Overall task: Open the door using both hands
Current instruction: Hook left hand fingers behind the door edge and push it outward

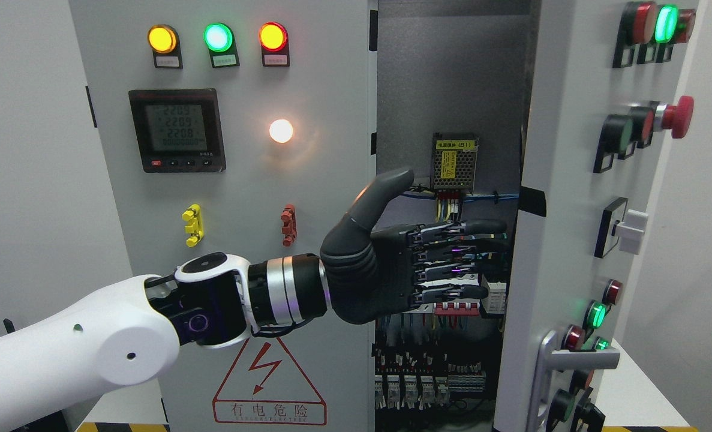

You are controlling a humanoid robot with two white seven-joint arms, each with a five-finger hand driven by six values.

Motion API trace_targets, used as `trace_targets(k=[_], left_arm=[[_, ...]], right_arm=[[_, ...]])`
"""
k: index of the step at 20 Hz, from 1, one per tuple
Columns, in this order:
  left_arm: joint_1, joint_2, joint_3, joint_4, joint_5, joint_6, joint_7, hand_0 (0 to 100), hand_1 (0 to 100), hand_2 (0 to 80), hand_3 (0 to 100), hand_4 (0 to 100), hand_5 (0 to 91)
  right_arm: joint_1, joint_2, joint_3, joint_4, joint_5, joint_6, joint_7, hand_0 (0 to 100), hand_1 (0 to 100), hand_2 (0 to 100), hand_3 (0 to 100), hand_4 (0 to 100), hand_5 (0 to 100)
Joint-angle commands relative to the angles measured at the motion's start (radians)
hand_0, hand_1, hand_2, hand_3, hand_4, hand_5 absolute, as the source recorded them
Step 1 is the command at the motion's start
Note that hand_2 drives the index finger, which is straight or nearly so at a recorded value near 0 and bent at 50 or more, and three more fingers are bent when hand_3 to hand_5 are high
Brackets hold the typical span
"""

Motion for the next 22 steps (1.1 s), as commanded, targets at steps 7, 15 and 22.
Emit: trace_targets(k=[7,15,22], left_arm=[[-0.008,-0.115,-0.028,0.026,0.012,-0.001,0.013,0,0,0.0,0,3,0.0],[-0.009,-0.113,0.015,0.013,0.018,0.007,0.013,0,0,0.0,0,3,0.0],[-0.029,-0.115,0.022,-0.051,0.017,0.007,0.016,0,0,0.0,0,3,0.0]], right_arm=[[0.000,0.000,0.000,0.001,0.009,0.000,0.000,11,0,0,0,0,0],[0.000,0.000,0.000,-0.001,0.009,0.000,0.000,11,0,0,0,0,0],[0.000,0.000,0.000,-0.001,0.009,0.000,0.000,11,0,0,0,0,0]])
